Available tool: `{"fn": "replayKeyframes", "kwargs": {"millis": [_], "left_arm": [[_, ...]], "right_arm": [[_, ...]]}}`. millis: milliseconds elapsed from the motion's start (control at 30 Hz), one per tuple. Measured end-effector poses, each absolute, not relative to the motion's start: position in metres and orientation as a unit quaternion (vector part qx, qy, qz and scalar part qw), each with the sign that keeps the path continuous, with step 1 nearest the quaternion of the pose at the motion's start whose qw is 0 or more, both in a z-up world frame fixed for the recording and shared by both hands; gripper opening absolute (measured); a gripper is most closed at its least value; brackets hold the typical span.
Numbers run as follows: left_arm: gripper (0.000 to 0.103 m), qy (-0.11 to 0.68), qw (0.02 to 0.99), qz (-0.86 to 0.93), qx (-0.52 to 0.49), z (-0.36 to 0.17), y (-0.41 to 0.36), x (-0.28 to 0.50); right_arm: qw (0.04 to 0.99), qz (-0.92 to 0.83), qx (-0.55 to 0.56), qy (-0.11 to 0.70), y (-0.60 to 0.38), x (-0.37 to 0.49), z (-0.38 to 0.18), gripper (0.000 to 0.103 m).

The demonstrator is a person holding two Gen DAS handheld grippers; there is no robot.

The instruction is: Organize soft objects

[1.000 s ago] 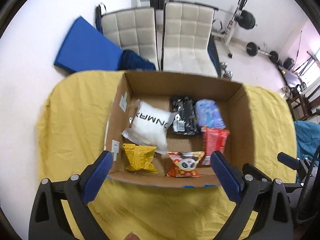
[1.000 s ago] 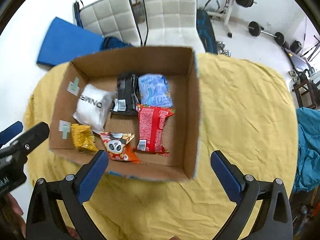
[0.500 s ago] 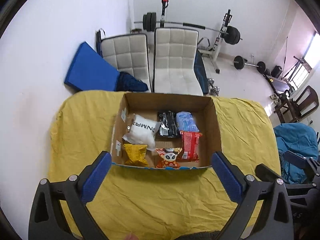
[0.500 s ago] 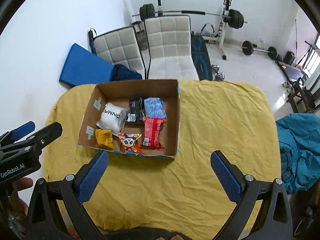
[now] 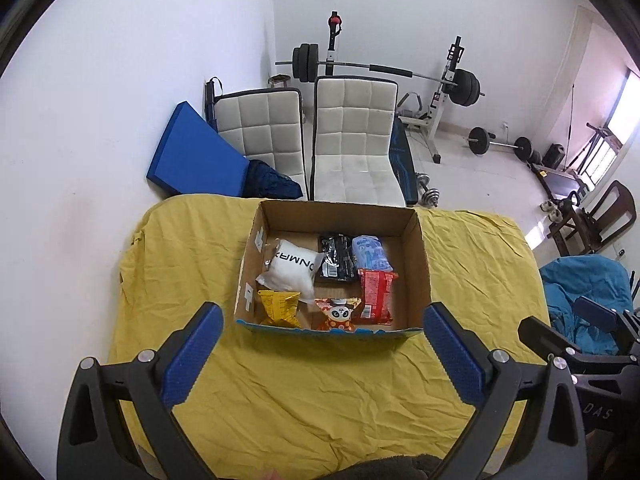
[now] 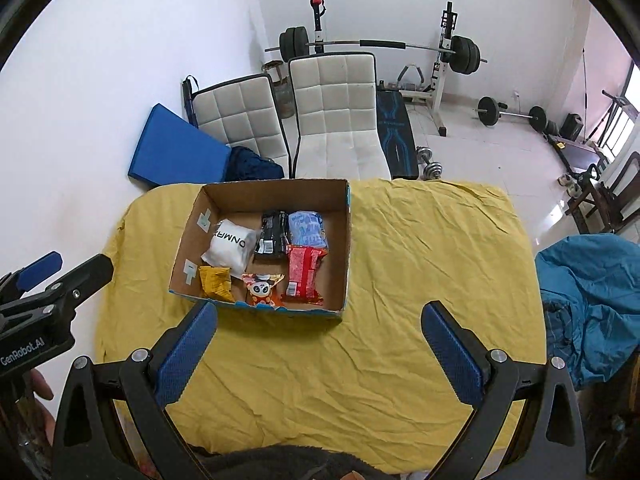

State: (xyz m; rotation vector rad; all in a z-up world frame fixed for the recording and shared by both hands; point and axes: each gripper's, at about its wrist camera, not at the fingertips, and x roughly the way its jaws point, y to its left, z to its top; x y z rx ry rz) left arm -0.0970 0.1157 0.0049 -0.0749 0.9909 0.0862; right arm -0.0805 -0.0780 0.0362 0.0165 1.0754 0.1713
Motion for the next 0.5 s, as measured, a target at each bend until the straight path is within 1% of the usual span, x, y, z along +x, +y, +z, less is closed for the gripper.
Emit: {"fn": "replayKeyframes", "kwargs": {"millis": [500], "left_arm": [[0.103,0.480,0.874,0.054,-0.043,0.0035,0.1187,-0.1045]], "right_arm": [[0.857,0.079,0.006,0.509,-0.0776,-0.0835,0.0454,0.103]]}}
